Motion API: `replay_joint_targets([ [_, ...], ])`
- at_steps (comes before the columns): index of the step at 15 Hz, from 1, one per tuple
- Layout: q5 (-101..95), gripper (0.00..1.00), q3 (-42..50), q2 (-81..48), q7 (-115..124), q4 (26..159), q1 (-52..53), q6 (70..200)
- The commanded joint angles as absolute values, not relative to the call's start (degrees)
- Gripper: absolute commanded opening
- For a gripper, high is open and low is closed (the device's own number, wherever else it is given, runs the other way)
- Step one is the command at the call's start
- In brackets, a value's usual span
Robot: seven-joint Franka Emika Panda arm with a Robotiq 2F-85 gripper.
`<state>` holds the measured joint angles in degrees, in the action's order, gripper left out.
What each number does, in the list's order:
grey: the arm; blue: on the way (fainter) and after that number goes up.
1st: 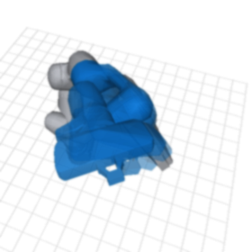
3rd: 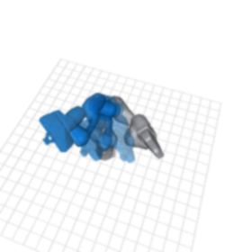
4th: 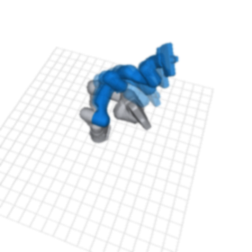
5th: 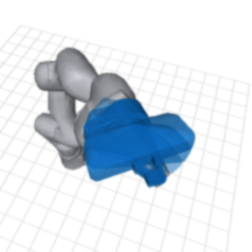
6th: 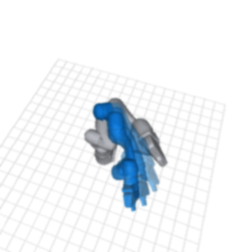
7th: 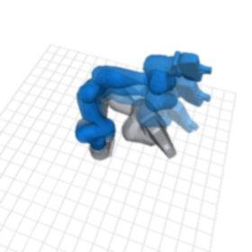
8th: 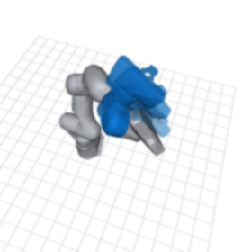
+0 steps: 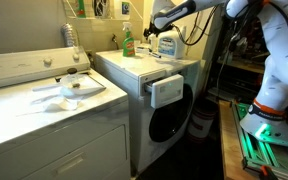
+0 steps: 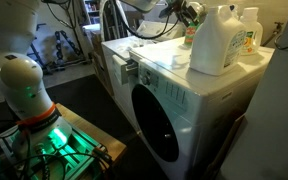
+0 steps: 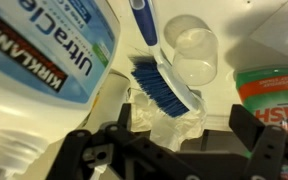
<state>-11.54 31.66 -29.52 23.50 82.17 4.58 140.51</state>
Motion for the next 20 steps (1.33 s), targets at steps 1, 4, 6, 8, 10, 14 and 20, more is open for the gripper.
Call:
replay_joint_targets([
  [1, -12.43, 1.0, 23.74, -16.29, 13.64, 87.29, 0.66, 128.07],
  [4, -12.14, 1.0, 19.39, -10.49, 7.37, 86.51, -2.65, 114.45],
  [6, -11.11, 1.0, 17.18, -7.23, 3.13, 86.28, -4.63, 105.96],
  [8, -9.71, 1.0, 15.54, -4.02, -1.63, 86.54, -6.39, 98.54],
  [10, -8.11, 1.0, 14.58, -2.03, -5.46, 86.05, -7.82, 90.99],
  [14, -2.95, 1.0, 13.59, 1.26, -4.7, 86.02, -9.01, 76.57],
  [20, -1.19, 1.0, 12.46, 2.48, -3.08, 85.69, -8.93, 75.91],
])
